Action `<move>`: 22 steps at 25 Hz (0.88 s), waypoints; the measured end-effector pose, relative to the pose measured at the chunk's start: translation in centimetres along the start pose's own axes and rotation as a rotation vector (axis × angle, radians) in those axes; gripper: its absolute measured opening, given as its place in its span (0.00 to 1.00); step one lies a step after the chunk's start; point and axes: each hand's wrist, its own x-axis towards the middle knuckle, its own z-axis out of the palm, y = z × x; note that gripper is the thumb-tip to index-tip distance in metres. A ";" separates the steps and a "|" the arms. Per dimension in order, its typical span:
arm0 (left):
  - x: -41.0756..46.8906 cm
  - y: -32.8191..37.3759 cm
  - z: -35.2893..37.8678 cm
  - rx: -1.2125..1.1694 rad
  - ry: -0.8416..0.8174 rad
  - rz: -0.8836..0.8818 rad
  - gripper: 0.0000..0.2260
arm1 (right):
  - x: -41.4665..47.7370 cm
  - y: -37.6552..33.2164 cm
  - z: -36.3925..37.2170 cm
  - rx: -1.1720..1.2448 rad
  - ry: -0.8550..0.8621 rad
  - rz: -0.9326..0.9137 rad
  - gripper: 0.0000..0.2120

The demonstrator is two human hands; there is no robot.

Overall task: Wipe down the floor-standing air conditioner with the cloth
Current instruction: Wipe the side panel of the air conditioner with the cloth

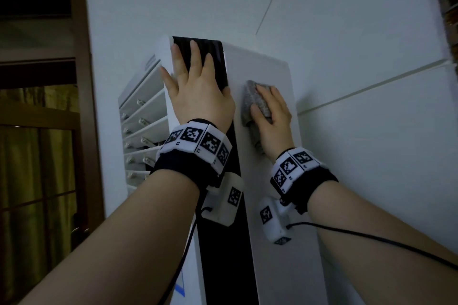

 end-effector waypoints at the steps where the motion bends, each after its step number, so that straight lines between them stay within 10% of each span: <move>1: -0.1 -0.1 0.0 -0.014 0.006 0.003 0.26 | -0.1 0.0 -0.1 0.006 -0.011 -0.020 0.21; 22: -2.1 -2.5 0.1 -0.267 0.039 0.019 0.27 | -1.5 -1.9 1.0 -0.002 0.043 -0.026 0.20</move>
